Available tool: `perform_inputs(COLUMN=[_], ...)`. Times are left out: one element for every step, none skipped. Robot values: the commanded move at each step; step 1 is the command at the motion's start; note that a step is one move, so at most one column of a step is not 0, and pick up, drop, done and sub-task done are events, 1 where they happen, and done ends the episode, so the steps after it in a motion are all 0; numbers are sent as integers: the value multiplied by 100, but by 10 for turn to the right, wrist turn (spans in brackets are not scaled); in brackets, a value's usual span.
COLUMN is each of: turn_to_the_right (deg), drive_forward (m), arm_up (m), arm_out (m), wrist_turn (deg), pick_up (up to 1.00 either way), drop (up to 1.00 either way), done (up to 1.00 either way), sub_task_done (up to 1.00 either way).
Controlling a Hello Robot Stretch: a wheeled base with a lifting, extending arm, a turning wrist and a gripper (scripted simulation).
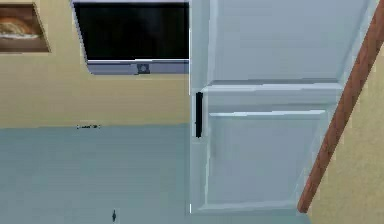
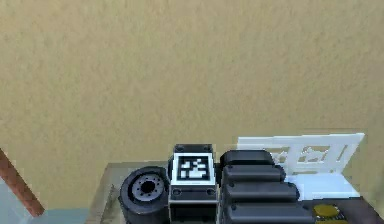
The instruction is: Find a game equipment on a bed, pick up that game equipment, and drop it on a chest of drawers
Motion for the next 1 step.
perform_inputs(turn_to_the_right=[-420], drive_forward=[0], arm_up=[0], arm_out=[0], wrist_turn=[0], pick_up=[0], drop=[0], done=[0], sub_task_done=[0])
